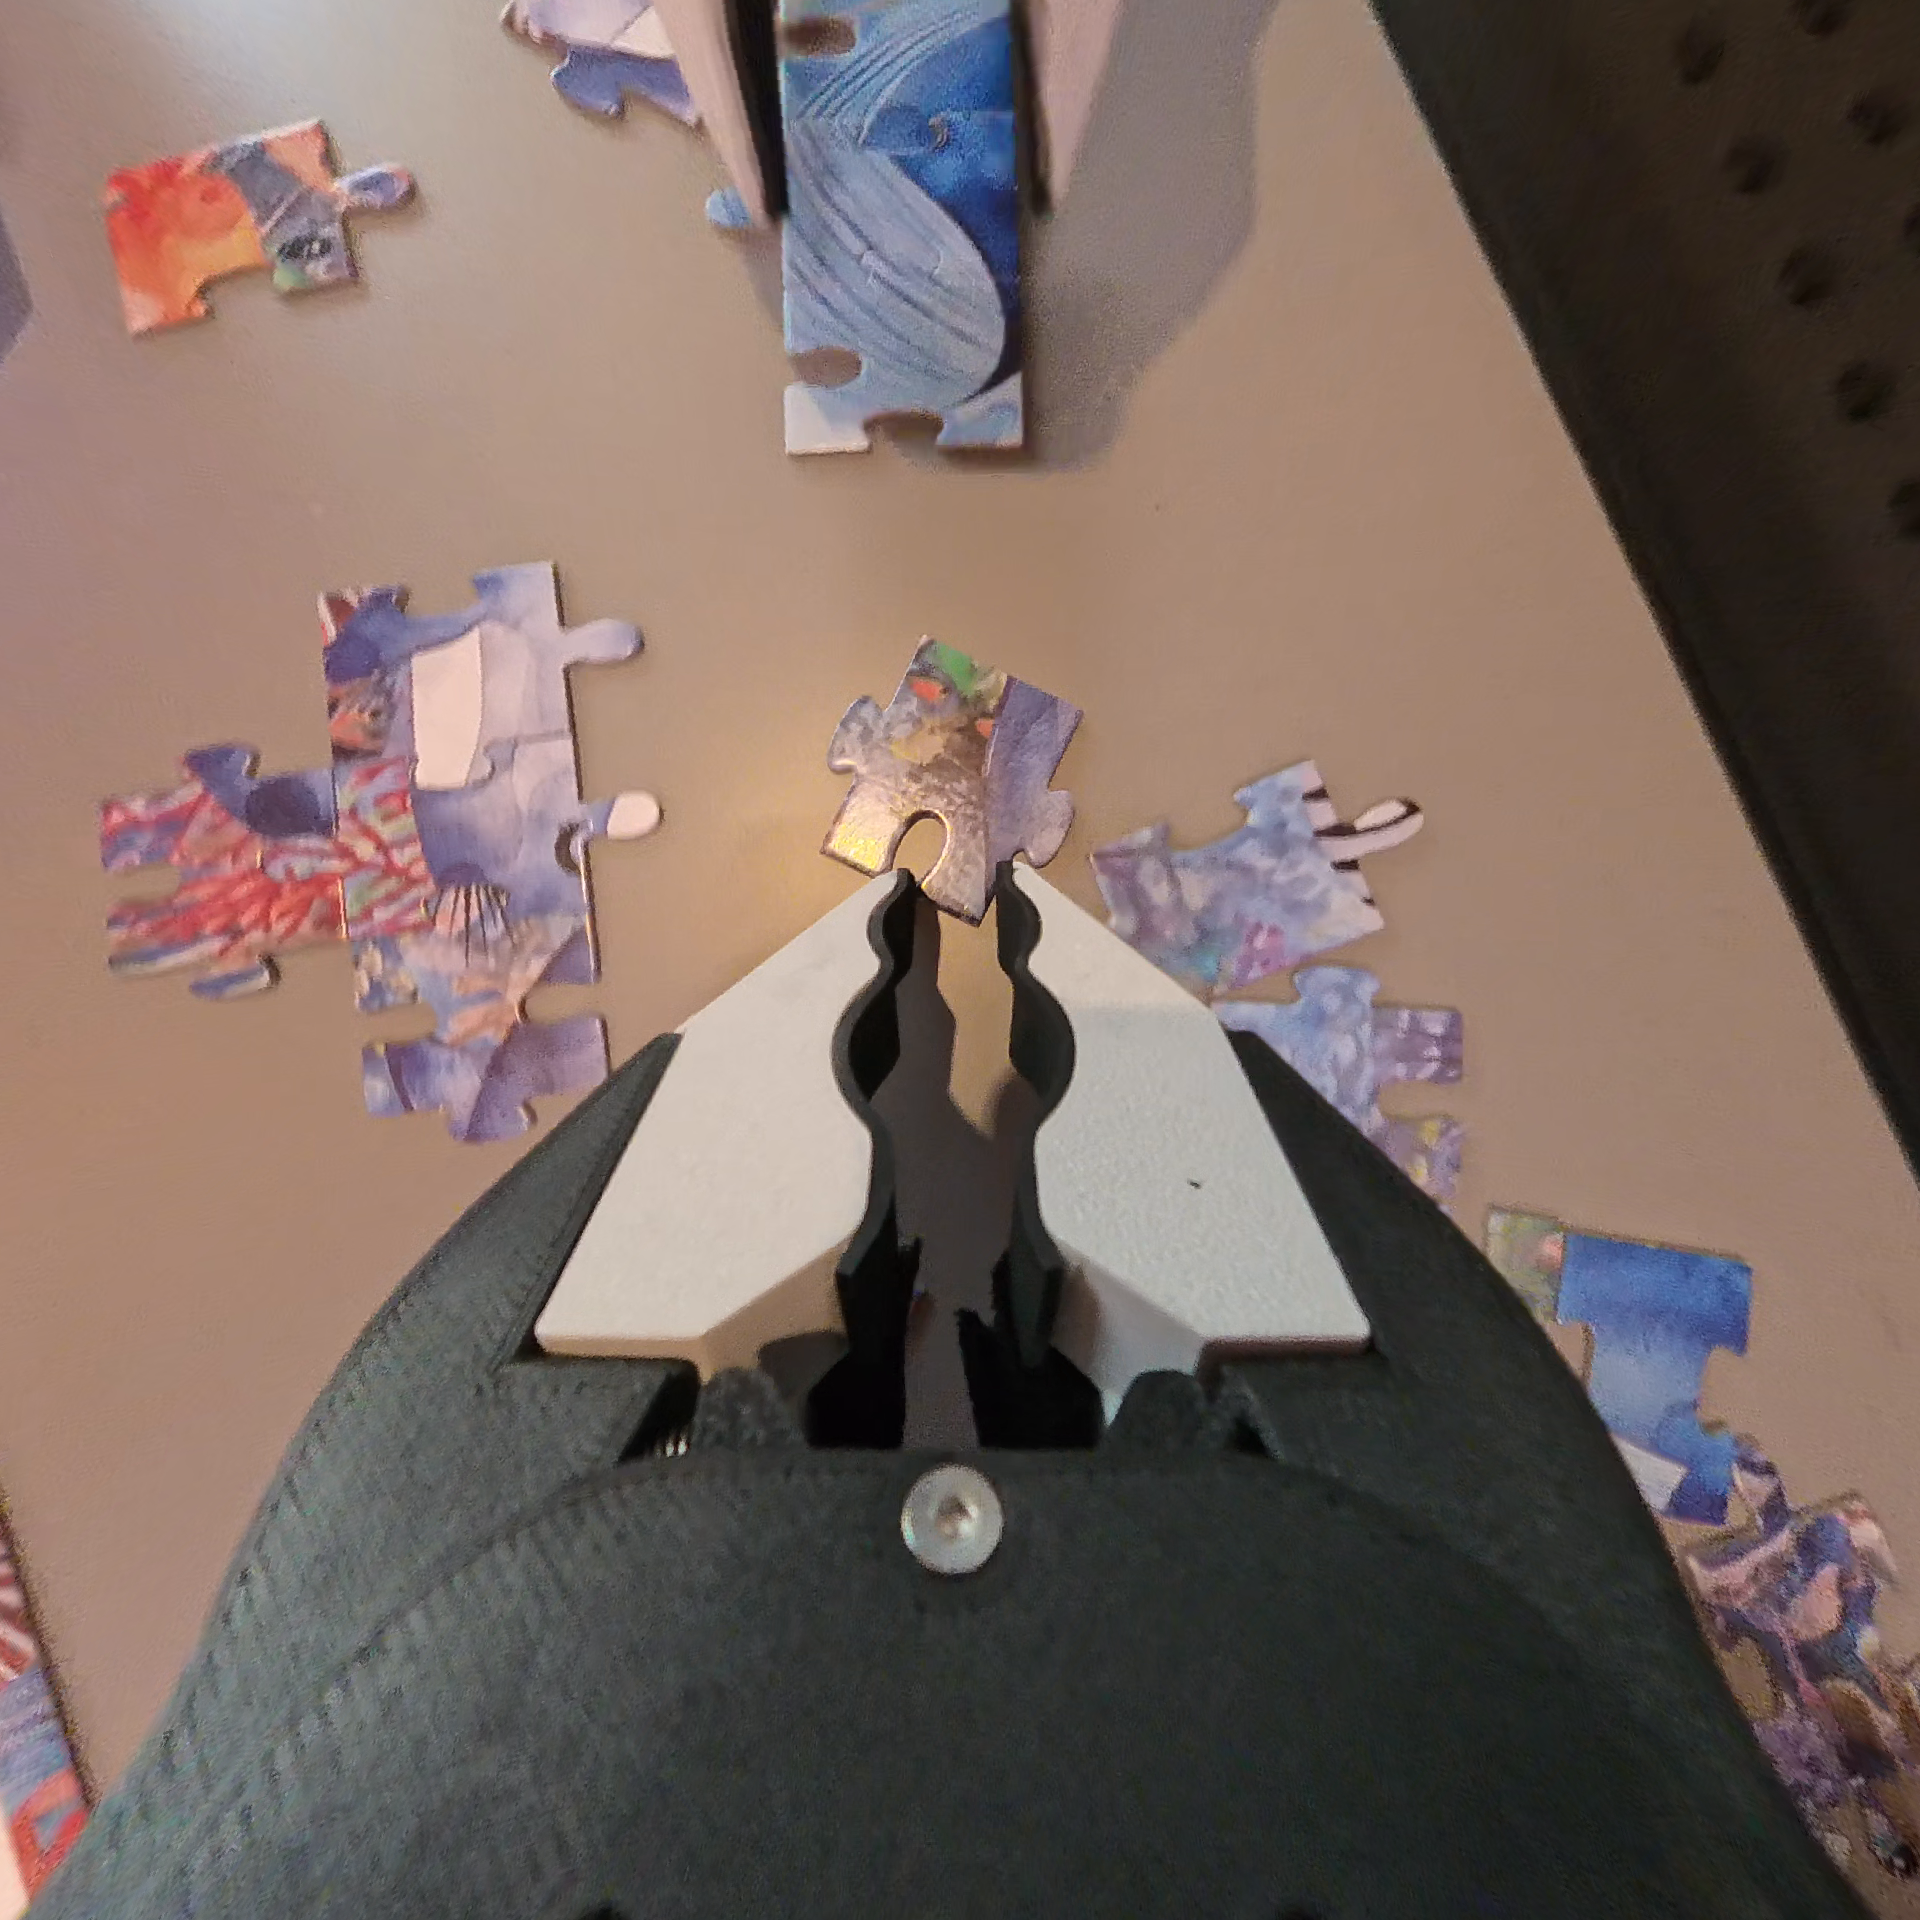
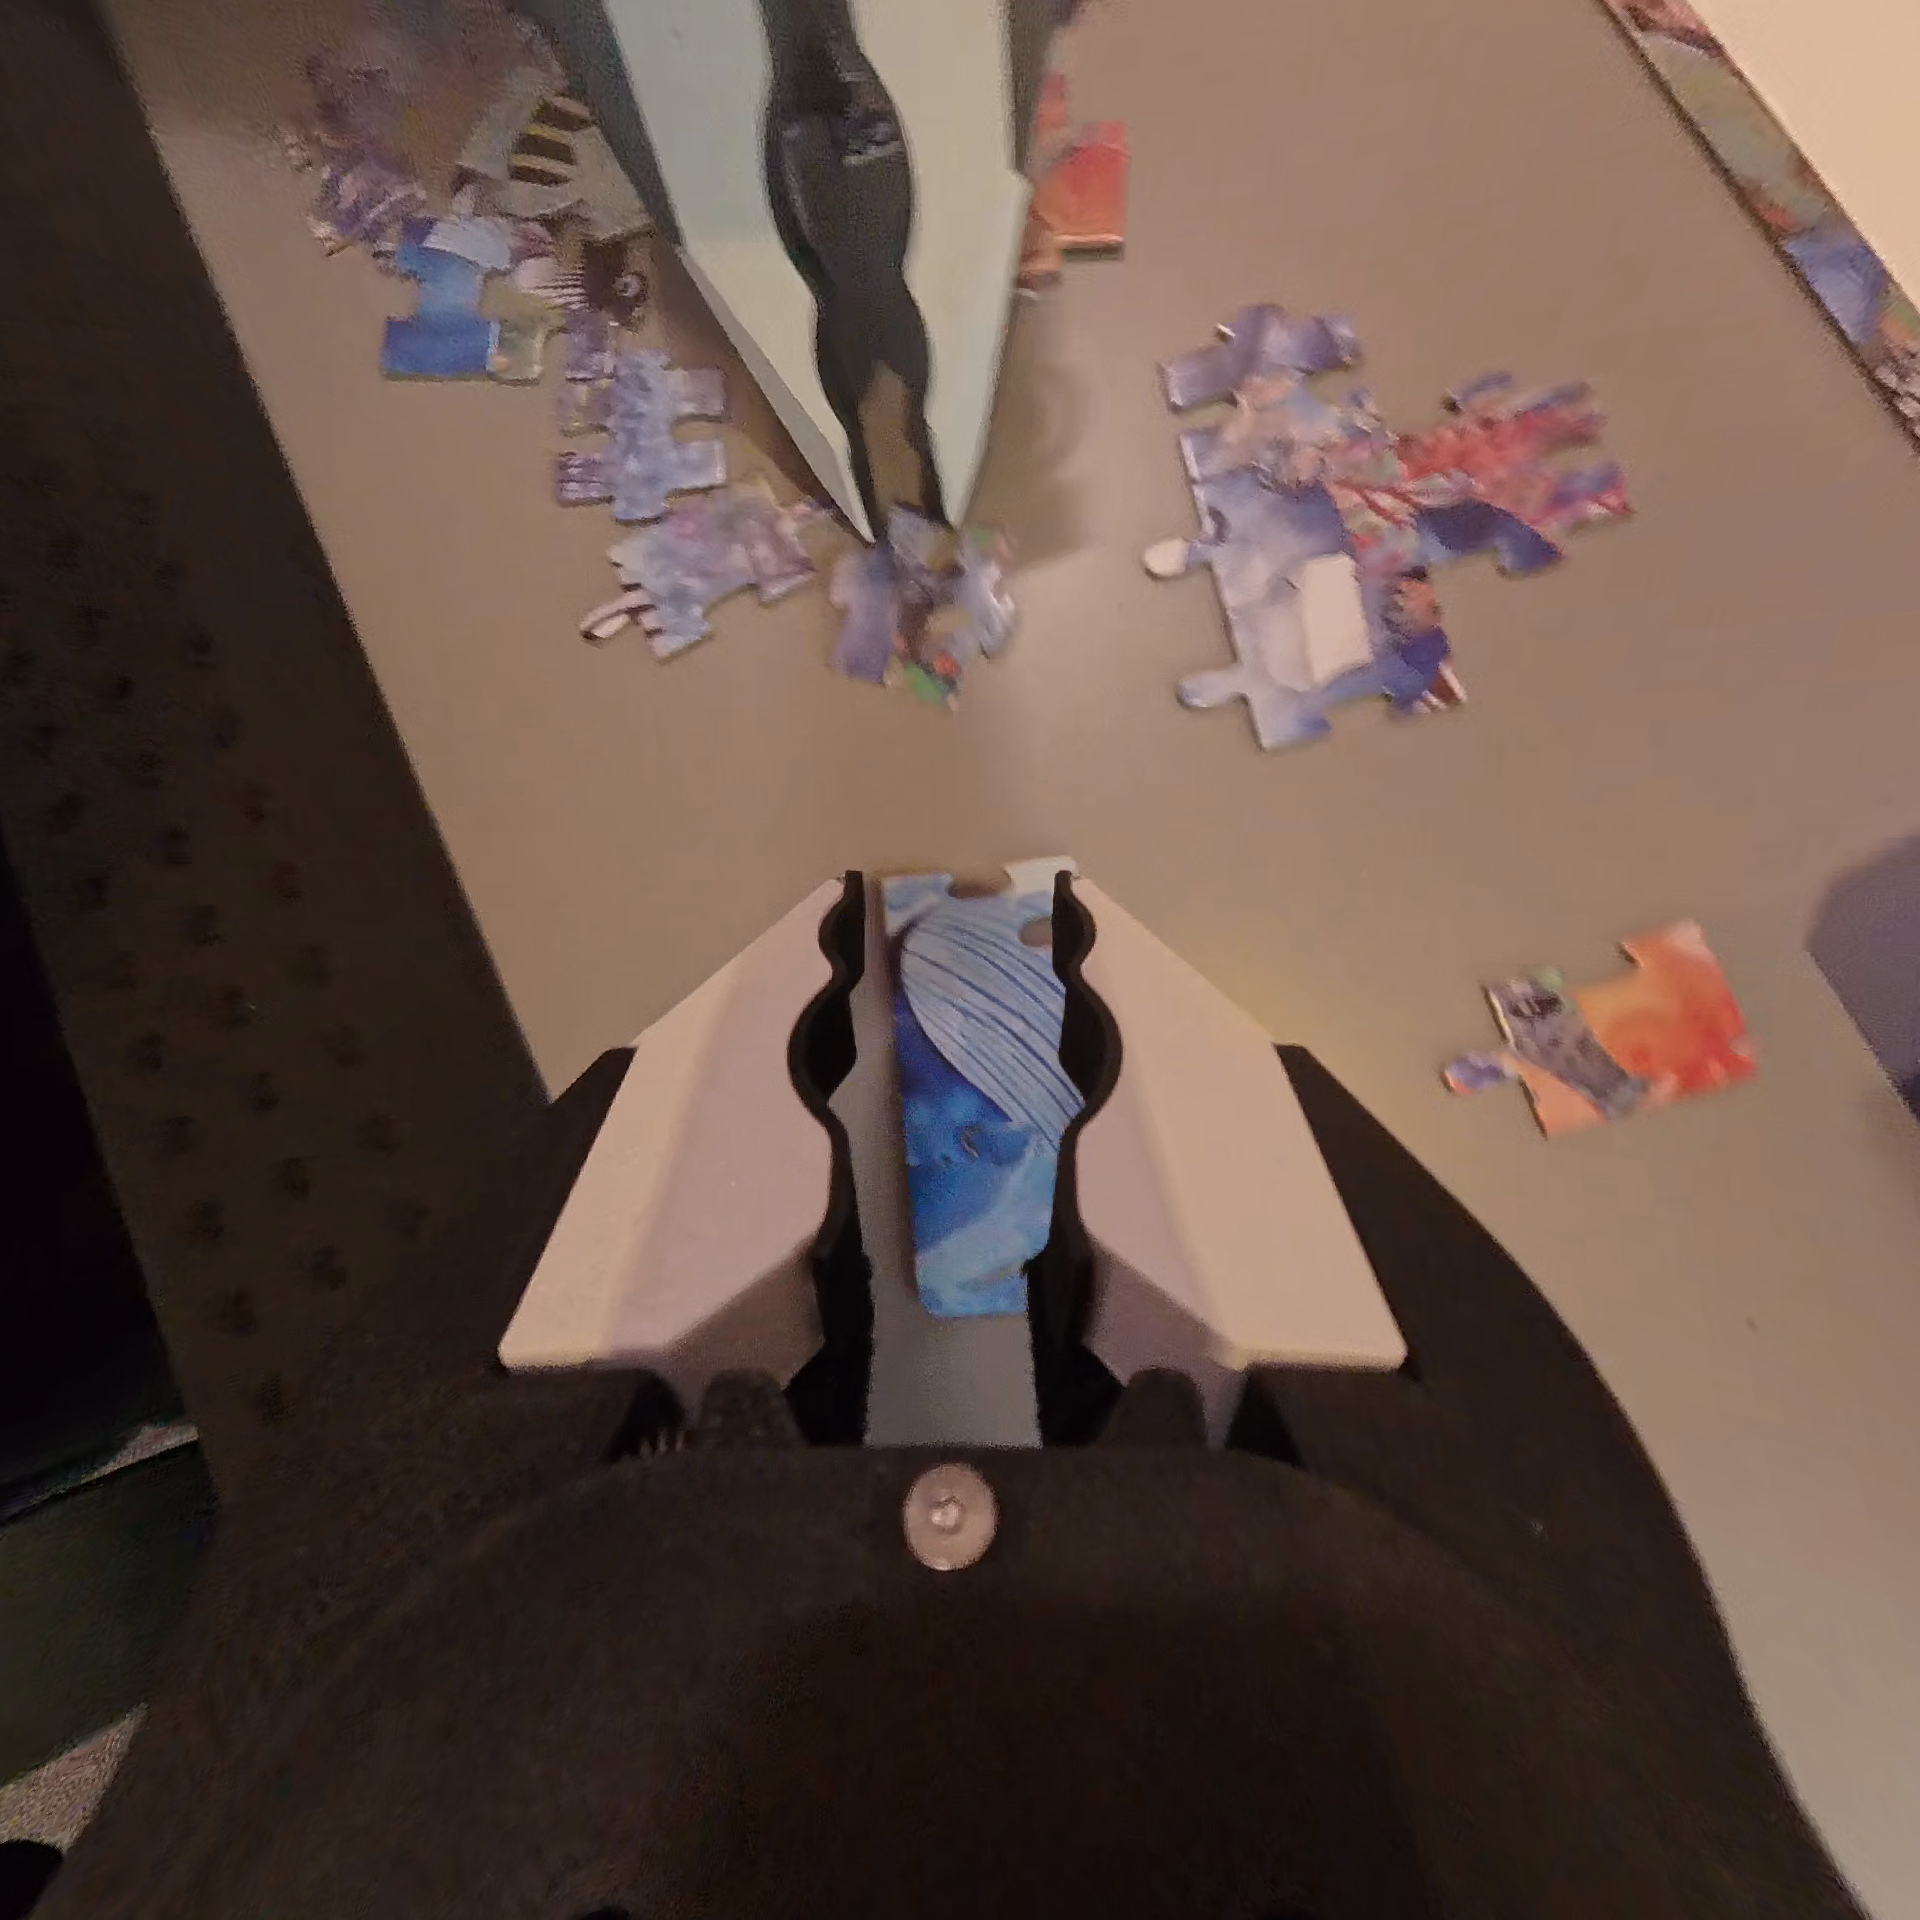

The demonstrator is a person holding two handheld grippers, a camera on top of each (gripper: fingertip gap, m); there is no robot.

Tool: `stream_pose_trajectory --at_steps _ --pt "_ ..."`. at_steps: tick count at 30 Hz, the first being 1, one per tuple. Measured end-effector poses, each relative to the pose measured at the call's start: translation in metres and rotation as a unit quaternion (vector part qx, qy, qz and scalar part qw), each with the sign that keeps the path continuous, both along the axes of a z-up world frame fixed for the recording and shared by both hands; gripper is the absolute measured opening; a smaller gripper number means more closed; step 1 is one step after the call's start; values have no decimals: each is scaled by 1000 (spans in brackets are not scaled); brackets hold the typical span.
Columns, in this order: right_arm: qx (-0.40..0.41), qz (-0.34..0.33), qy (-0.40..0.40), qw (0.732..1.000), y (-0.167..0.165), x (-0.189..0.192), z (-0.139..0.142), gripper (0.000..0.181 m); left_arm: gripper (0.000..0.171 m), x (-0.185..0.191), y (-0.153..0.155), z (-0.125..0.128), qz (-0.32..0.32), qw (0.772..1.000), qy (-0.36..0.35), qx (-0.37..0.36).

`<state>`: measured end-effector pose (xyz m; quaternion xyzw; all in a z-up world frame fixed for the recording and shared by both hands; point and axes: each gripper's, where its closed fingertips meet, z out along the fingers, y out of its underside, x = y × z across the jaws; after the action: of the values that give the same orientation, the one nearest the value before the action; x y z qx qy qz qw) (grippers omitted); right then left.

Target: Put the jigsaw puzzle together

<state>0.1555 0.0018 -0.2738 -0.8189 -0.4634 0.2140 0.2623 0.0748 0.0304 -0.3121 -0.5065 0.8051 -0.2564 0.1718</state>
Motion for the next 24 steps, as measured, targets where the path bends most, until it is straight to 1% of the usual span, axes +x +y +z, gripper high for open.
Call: stream_pose_trajectory --at_steps 1,2,4,6,8,11,12,16,19,22,24 --pt "-1 12 -2 1000 -2 -8 0 36 17 5 1 1 -1 1000 -1 11" --pt "-2 22 -2 1000 -4 -15 0 37 25 9 2 5 2 1000 -6 20" --pt "-3 30 -6 1000 -7 -22 -1 38 38 9 -3 15 4 1000 -9 5" --pt "1 28 -7 1000 -7 -21 -1 39 45 -2 -12 22 1 1000 -6 -19" --pt "5 8 8 1000 -6 -11 3 40 54 -20 -24 20 -3 999 19 -30" --pt "7 -21 34 999 -8 8 9 40 64 -38 -38 7 2 999 46 -30" --pt "7 -31 36 999 -9 15 8 41 65 -41 -42 2 5 998 50 -31" --pt "-6 -55 20 998 -14 33 -5 46 60 -39 -45 1 28 998 33 -34" --pt "-11 -45 3 999 -18 30 -15 47 50 -35 -42 0 35 999 25 -15" --pt "-10 -34 -10 999 -18 23 -23 46 39 -29 -49 0 39 999 11 -15" --pt "-12 -26 -22 999 -19 22 -30 45 37 -25 -56 0 41 999 1 -15"
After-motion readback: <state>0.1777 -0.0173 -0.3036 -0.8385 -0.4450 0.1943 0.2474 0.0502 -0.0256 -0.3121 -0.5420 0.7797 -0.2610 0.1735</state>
